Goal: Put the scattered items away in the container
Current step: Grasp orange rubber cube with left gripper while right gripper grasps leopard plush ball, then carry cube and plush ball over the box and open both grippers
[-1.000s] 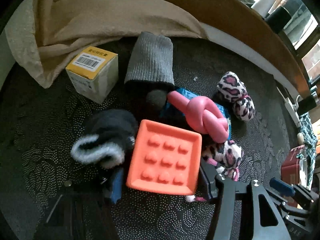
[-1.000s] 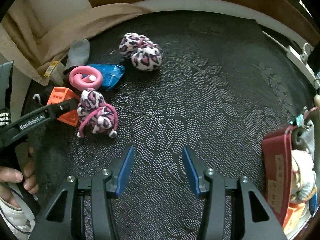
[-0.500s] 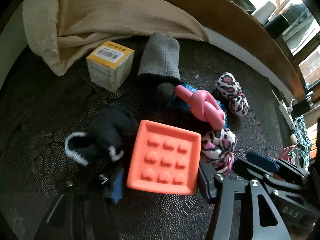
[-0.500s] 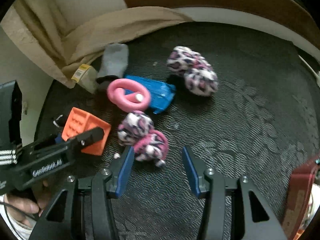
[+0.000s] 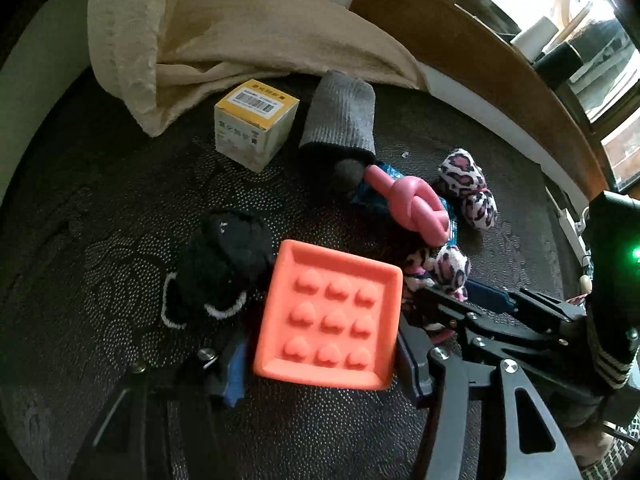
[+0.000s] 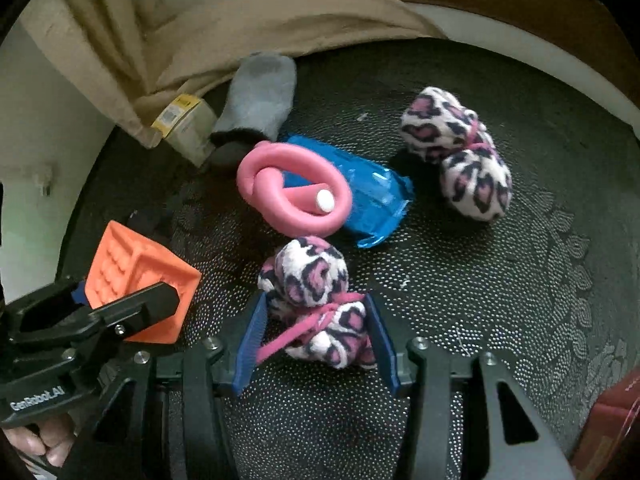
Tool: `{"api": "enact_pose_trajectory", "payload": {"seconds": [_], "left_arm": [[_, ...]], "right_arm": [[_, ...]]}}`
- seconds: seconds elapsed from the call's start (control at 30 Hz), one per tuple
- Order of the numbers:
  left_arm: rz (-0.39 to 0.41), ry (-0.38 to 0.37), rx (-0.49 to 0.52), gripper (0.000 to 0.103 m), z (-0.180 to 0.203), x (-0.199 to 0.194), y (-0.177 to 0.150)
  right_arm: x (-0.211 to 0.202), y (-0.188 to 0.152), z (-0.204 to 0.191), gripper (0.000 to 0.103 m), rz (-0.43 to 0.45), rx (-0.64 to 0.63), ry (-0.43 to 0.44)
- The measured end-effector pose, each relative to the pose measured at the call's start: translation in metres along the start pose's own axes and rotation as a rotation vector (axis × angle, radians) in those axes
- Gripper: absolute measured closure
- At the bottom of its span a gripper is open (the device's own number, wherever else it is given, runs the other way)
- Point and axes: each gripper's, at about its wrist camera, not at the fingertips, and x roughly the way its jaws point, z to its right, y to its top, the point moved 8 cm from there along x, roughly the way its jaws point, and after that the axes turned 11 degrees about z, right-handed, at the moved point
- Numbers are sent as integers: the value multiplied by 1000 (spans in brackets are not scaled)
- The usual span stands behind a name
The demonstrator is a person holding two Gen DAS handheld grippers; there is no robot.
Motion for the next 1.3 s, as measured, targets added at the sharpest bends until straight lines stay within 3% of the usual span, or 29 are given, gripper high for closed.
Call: {"api": "enact_pose_trajectory", "payload": {"seconds": [0.17,0.47,0.9,1.3], "left_arm": [[20,6,12,43,8,-13,-5],[51,-5,56,43,36,-43,-17],[66,-72,159,43,135,-62,-48],[61,-168,290,43,255,-72,-83]], "right_arm": [[-10,-7,-1,60,7,2,8],[-63,-15,15,60,89,34,3],[-137,-46,73,60,177,115,-50],[-230,-112,180,60,254,249,-193]]}}
